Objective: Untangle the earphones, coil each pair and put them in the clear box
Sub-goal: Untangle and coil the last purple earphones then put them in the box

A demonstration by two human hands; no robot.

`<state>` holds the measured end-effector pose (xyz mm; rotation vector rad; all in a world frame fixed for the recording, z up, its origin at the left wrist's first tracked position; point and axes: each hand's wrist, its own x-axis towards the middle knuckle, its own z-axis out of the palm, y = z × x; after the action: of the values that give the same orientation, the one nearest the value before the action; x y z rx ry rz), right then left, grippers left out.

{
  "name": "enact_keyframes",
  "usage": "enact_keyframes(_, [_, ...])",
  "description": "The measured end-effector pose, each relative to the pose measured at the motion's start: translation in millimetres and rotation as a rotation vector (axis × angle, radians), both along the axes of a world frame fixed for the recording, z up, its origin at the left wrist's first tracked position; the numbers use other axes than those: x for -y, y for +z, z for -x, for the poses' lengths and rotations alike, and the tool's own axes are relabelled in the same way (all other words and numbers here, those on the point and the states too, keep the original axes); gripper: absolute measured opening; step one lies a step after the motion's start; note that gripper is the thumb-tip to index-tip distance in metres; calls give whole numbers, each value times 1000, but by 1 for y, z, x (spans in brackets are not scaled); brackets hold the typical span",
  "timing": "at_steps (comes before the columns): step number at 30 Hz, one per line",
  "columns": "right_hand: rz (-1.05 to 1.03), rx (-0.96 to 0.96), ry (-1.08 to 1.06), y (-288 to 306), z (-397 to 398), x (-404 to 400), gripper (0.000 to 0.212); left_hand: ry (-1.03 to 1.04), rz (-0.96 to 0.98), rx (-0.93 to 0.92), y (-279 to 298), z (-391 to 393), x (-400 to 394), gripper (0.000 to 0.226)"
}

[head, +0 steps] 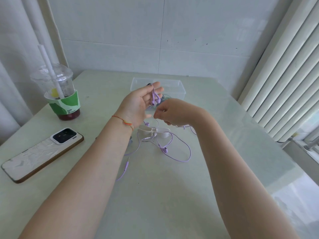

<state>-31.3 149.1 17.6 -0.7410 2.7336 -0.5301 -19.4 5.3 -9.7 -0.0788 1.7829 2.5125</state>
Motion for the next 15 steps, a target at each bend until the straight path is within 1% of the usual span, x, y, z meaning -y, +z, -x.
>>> enact_keyframes(3, [80,-70,-17,10,0,-7,23,-16,277,44,2,-5,-3,23])
enact_keyframes(4, [107,-100,-27,12,0,-9,22,-29,340,48,3,-6,-5,27])
enact_keyframes(6, [161,-146,-52,15,1,-14,24,-63,414,71,5,-8,-7,33])
enact_keyframes(8, [209,-183,-78,16,3,-18,23,-110,486,97,5,-9,-8,30])
enact_keyframes(9, [238,-196,-90,17,4,-20,21,-137,502,104,5,-9,-8,26])
enact_keyframes(12, [334,-194,-106,17,8,-25,18,-175,465,67,4,-11,-7,35])
enact_keyframes(15, [411,-175,-110,16,11,-28,16,-187,426,12,6,-13,-8,32])
